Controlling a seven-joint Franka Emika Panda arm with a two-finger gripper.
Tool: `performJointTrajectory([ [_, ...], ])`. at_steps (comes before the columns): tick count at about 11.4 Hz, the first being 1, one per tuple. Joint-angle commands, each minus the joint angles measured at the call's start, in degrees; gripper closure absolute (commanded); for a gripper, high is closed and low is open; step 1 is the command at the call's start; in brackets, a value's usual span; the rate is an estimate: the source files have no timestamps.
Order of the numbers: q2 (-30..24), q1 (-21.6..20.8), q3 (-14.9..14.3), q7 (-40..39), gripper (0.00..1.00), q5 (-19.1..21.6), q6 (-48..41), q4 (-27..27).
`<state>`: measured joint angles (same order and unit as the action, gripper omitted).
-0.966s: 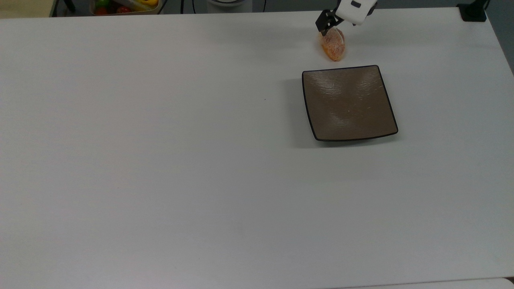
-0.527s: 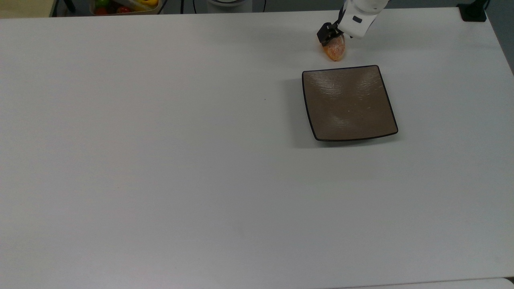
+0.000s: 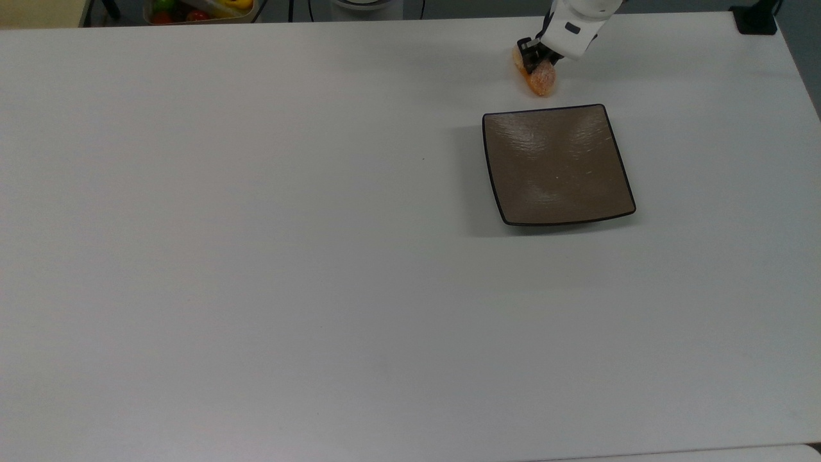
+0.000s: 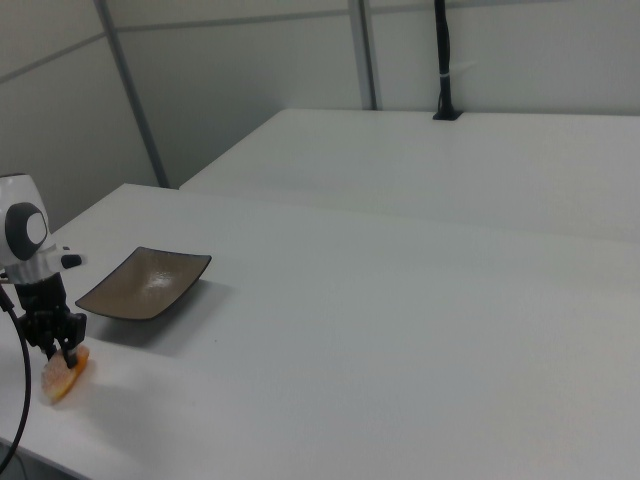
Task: Bread is placed on a ceramic plate
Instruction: 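Lift the bread roll and carry it onto the brown plate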
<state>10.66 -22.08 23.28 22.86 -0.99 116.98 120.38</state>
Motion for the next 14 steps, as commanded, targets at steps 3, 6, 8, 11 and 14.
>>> performJointTrajectory([
  [3, -2.57, 2.91, -0.6, 7.8, 0.69, -1.38, 0.44, -6.45],
  [6, -1.26, 4.68, -1.13, 10.97, 0.68, -4.8, 1.23, -11.73],
  [8, 1.98, 5.64, -1.48, 12.03, 0.68, -5.68, 2.28, -16.03],
  [11, 6.99, 5.91, -2.36, 17.28, 0.66, -9.45, 7.38, -19.63],
  [14, 11.83, 5.74, -2.36, 22.48, 0.58, -13.85, 7.39, -22.72],
])
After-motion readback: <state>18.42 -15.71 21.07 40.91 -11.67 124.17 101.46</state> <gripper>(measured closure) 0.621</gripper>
